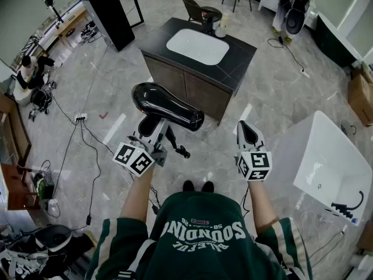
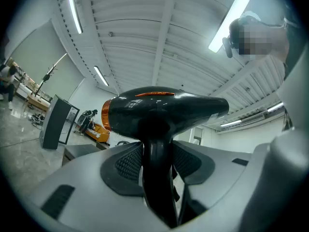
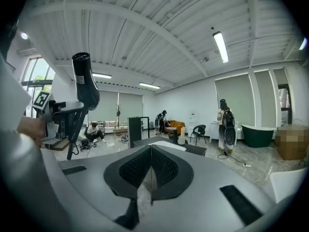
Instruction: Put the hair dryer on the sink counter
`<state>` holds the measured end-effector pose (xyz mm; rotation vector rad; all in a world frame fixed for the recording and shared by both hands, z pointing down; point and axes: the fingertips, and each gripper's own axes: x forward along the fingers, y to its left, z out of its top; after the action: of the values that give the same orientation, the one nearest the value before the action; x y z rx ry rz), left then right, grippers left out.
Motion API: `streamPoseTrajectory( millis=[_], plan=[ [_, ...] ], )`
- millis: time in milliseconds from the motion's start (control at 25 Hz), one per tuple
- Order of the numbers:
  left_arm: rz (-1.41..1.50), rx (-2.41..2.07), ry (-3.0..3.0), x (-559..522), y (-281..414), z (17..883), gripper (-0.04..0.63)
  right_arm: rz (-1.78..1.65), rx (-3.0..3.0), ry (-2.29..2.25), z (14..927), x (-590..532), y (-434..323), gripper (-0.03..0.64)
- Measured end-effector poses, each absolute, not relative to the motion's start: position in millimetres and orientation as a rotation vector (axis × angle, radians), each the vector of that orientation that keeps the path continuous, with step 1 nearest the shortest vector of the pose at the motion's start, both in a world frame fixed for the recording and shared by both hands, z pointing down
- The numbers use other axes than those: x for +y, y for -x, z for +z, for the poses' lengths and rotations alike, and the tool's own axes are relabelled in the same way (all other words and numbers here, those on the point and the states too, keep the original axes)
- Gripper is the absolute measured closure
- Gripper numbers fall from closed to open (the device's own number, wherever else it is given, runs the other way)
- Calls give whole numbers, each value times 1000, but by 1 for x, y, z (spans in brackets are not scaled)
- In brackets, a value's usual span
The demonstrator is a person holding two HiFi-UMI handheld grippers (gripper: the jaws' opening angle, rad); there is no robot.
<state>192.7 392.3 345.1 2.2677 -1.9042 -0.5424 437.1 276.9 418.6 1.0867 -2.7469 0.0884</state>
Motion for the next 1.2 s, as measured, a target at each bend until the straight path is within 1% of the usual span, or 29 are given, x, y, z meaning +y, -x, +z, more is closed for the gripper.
streamPoseTrajectory(
  millis=[240, 520, 1200],
  plan=[
    [-509, -1881, -2294, 391, -204, 349, 407, 135, -2764, -1100, 419, 281, -446, 572],
    [-474, -1864, -2294, 392, -204, 362, 407, 113, -2729, -1173, 421, 278, -460, 572],
    [-466, -1850, -2286, 377, -233, 360, 407, 145, -2750, -1094, 426, 284, -470, 572]
  ],
)
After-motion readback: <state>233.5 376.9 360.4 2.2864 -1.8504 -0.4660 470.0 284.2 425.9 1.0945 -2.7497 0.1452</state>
